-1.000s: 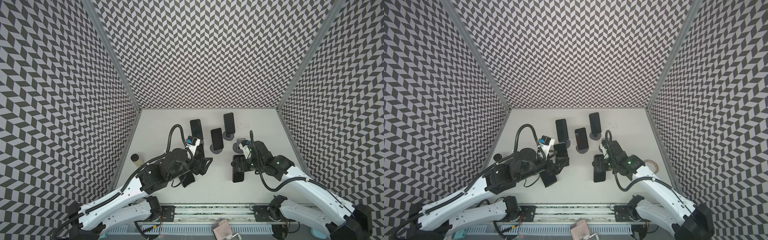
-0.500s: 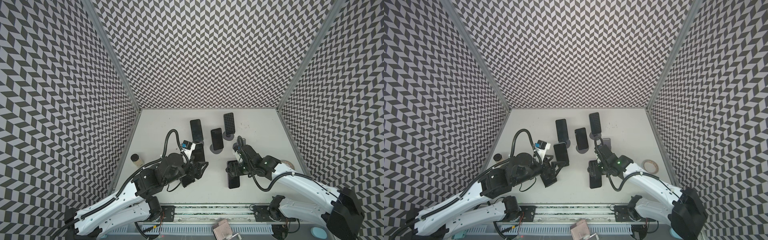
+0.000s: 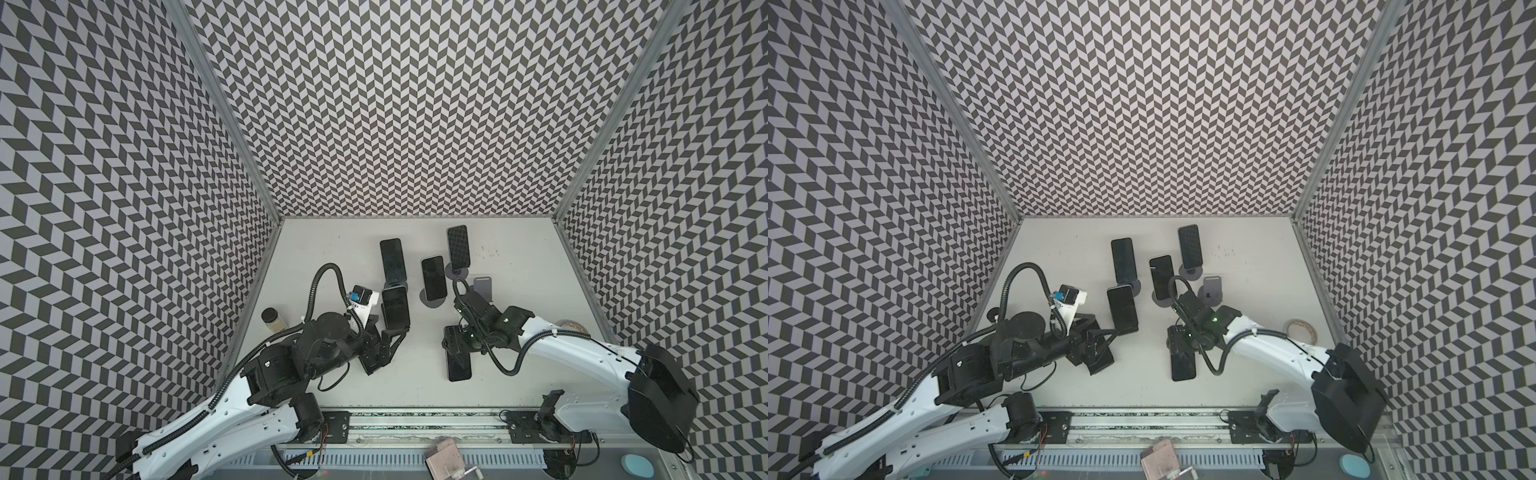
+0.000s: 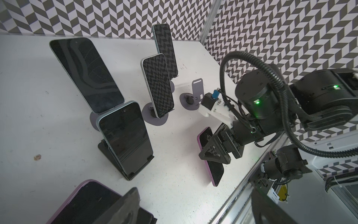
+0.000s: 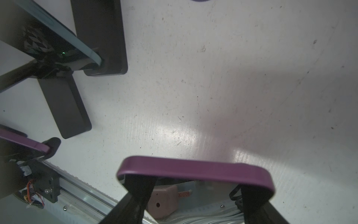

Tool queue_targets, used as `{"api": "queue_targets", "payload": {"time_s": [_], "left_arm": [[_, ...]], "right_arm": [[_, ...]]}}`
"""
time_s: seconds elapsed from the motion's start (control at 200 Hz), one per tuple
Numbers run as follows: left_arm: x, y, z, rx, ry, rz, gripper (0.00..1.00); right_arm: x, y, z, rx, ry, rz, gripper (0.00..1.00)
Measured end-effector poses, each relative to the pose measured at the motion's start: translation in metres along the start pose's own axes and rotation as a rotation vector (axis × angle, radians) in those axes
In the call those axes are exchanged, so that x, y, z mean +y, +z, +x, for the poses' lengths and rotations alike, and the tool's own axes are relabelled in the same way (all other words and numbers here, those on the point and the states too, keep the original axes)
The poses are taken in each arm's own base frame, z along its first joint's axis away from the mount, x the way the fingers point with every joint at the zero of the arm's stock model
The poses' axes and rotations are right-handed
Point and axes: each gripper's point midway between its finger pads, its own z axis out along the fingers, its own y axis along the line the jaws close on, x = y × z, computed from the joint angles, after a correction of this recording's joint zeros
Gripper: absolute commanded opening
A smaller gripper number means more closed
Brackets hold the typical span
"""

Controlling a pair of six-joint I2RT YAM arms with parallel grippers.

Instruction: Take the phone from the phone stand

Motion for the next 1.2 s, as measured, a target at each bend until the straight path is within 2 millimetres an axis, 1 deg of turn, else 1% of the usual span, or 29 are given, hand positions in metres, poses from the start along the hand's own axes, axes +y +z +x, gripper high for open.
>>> {"api": "queue_targets", "payload": {"time_s": [0.11, 0.245, 0.431, 0.626, 0.841, 1.001, 1.197], "left_arm": [[-0.006, -0.013, -0.007, -0.016, 0.008, 0.032, 0.9], [-0.006, -0.029, -0.009, -0.031, 0.017, 0.046, 0.91], [-0.006, -0.052, -0.012, -0.067, 0.017, 0.068, 0.92], [-0.006, -0.068, -0.005, -0.059, 0.03, 0.098, 0.92], [-0.007, -0.082, 0.002, -0.044, 0.064, 0.121, 0.92], [-0.008, -0.087, 0.005, -0.03, 0.092, 0.133, 0.92], [-0.011, -0.088, 0.013, 0.007, 0.107, 0.157, 0.92]], "right_arm": [[0.019, 0.0, -0.008, 0.0, 0.002, -0.002, 0.56], [0.04, 0.003, -0.017, 0.003, 0.017, -0.004, 0.57], [0.053, 0.017, -0.021, 0.037, 0.036, 0.046, 0.57], [0.056, 0.032, -0.017, 0.074, 0.059, 0.102, 0.57], [0.051, 0.041, -0.014, 0.107, 0.09, 0.163, 0.57], [0.049, 0.045, -0.013, 0.127, 0.108, 0.191, 0.57], [0.046, 0.05, -0.008, 0.147, 0.131, 0.214, 0.57]]}}
